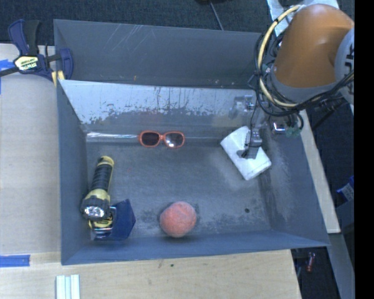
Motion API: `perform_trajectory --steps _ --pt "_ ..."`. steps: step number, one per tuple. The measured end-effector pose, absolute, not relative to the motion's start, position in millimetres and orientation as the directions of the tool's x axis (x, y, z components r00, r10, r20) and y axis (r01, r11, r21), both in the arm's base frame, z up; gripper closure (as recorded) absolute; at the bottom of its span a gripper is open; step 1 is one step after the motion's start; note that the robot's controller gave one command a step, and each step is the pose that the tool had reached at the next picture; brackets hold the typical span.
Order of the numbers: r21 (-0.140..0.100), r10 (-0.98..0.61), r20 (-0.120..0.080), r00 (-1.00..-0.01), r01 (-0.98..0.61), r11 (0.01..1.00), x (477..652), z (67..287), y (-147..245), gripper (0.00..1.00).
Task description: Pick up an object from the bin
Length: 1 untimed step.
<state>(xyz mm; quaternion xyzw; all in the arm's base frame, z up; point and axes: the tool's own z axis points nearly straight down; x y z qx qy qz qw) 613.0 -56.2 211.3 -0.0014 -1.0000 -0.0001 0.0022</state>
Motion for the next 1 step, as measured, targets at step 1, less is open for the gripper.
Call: perform_trajectory --steps 1 --pt "0.000 0.001 -0.005 -1.000 0.001 1.000 614.6 216.6 -55.9 0.00"
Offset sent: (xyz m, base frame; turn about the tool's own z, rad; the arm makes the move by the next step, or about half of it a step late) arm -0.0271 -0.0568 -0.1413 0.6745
